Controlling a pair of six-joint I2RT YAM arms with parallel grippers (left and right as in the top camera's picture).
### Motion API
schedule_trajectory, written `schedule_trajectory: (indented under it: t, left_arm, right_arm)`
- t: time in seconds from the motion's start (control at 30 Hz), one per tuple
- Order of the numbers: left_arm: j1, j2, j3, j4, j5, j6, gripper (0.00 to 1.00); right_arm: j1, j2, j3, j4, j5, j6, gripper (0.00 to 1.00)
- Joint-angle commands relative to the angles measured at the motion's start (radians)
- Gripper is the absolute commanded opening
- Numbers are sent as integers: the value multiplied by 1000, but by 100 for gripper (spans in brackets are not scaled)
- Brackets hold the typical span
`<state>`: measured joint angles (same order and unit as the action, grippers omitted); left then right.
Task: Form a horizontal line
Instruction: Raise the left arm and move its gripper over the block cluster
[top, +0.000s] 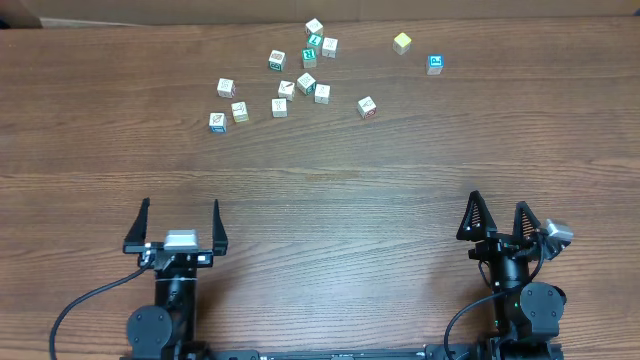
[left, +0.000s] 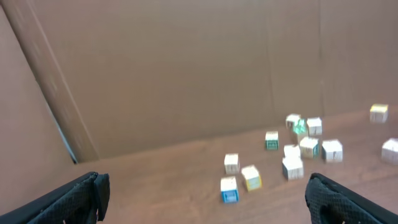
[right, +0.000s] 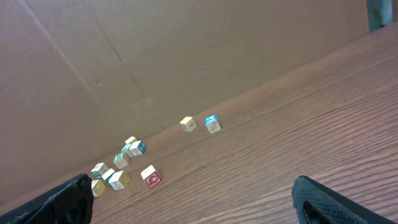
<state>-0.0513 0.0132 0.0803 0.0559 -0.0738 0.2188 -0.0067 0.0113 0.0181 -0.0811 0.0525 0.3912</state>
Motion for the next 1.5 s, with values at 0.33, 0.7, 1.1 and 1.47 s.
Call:
schedule_trajectory:
  t: [0.33,0.7,1.1,1.47]
  left_arm:
    - [6,220,377,-179,46,-25,100]
    - [6,731,923,-578,278,-40,100]
    - [6,1112,1287,-824,554,-41,100]
    - [6,1227,1287,-825,561,-142,100]
  right_arm:
    - [-6,-4,-10,5,6,-6,100]
    - [-6,-4,-10,5,6,-6,100]
    - [-6,-4,-10,5,6,-7,100]
    - [-6,-4,-10,5,6,-7,100]
